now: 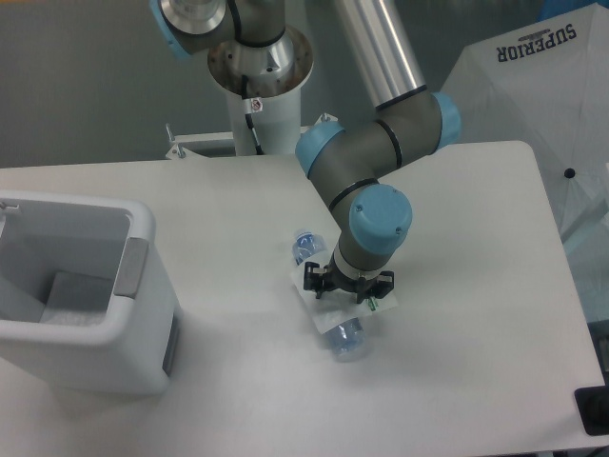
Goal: Open the trash can
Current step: 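Lower the gripper and pinch the white bag off the bottle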
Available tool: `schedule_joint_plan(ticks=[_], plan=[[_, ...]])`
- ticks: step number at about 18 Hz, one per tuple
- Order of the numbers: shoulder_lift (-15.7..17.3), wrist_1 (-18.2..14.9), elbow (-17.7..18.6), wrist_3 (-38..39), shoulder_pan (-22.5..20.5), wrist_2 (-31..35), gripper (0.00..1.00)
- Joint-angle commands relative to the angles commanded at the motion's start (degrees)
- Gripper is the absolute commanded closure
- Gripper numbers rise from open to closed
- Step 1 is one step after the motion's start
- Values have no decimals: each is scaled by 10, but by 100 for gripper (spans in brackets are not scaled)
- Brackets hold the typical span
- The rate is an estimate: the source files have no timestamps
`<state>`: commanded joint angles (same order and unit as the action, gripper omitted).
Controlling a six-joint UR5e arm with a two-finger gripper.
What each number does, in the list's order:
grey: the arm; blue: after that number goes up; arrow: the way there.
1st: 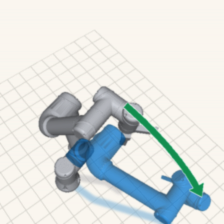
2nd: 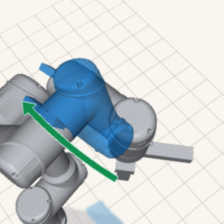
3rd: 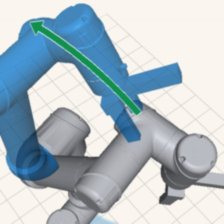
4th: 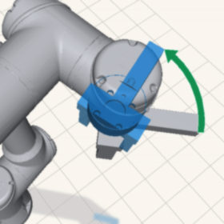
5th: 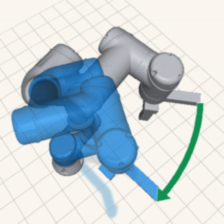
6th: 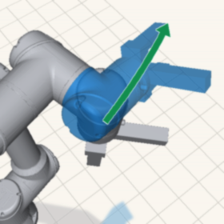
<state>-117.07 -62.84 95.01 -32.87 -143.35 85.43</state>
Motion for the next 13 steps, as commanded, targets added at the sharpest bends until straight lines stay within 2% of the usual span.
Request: schedule_joint_plan(ticks=[11,13], plan=[[14,-5,-2,-1,-9,-7,61],[16,-5,-2,-1,-10,-10,64]])
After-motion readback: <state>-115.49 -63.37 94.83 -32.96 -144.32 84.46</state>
